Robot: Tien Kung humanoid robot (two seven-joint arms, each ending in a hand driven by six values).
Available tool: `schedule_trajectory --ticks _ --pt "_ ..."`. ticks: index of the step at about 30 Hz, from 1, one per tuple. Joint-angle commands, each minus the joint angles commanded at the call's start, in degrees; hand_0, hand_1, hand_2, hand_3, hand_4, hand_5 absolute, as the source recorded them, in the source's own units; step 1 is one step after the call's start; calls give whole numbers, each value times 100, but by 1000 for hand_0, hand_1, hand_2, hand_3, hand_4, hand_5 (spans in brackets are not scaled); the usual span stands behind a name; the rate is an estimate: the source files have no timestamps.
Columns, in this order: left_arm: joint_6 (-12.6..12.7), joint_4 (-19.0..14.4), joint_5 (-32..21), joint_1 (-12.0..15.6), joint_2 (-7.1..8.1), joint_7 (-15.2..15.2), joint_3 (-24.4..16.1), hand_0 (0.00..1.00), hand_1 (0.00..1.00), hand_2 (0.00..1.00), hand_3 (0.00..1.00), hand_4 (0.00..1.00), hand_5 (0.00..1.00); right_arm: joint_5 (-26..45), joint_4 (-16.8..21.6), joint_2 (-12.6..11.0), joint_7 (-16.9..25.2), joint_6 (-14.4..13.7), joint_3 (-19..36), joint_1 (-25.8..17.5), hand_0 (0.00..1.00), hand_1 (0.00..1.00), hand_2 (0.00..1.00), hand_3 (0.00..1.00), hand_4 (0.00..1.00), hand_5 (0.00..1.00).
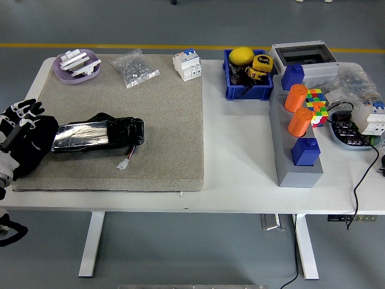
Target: Pick the rag up,wipe the panel,place it on the desk
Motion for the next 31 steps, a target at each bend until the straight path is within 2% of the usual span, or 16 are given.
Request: schedule_trajectory --ticks 7,17,31 --pt "-10 18 195 -27 176 118 28 575 699 681 595 844 325 -28 3 38 0 1 101 -18 897 705 755 775 998 998" --pt "26 50 712 -125 424 292 -134 581 705 691 597 844 324 -54 0 51 3 -5 159 22 896 704 755 775 998 998" --pt "36 42 816 -137 452 328 -146 596 711 702 601 846 324 -59 2 61 3 -5 185 53 895 705 755 774 998 998"
